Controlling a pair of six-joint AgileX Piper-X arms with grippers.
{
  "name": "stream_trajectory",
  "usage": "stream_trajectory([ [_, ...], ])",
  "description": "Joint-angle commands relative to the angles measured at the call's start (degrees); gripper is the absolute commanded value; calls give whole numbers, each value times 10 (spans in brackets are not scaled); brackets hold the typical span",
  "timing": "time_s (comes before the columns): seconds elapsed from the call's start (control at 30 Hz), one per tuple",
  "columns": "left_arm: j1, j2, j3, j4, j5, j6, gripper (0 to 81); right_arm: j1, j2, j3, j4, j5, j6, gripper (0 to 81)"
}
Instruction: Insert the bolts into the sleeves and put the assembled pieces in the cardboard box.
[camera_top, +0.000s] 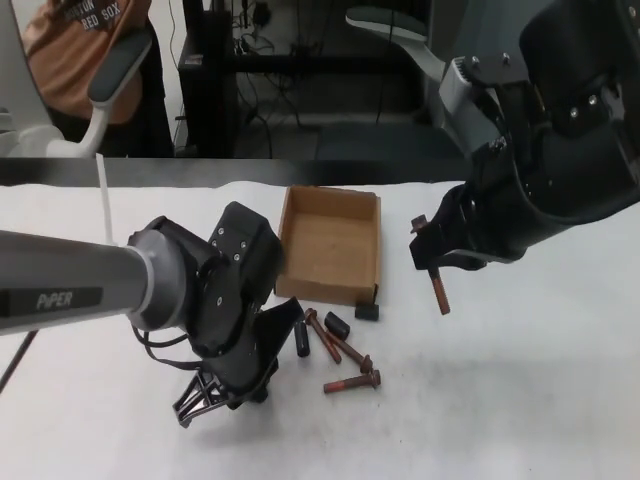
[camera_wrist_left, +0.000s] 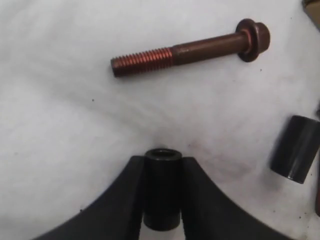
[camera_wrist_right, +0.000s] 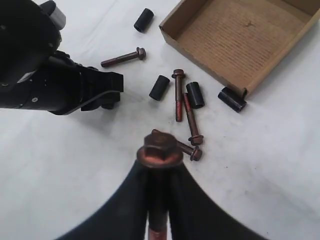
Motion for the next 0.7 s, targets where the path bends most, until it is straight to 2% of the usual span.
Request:
stream_trajectory([
  [0.0,0,10,2,13,17,-4,11,-2,-7,-13,-13,-9,6,0],
  [0.13,0,11,2,14,28,2,18,-2,-7,-26,-12,-9,11,0],
  [0.27,0,-1,2,-28,56,71,18,-2,-7,-28,-12,-5,11,0],
  [0.33,0,-22,2,-47,51,96,18,-3,-7,-28,-15,18,8,0],
  [0.53,0,-130,2,-123,-3,225,18,-8,-27,-28,-28,39,-11,0],
  [0.67,-1,-223,5,-179,-6,340,18,-10,-61,-18,-54,54,-20,0],
])
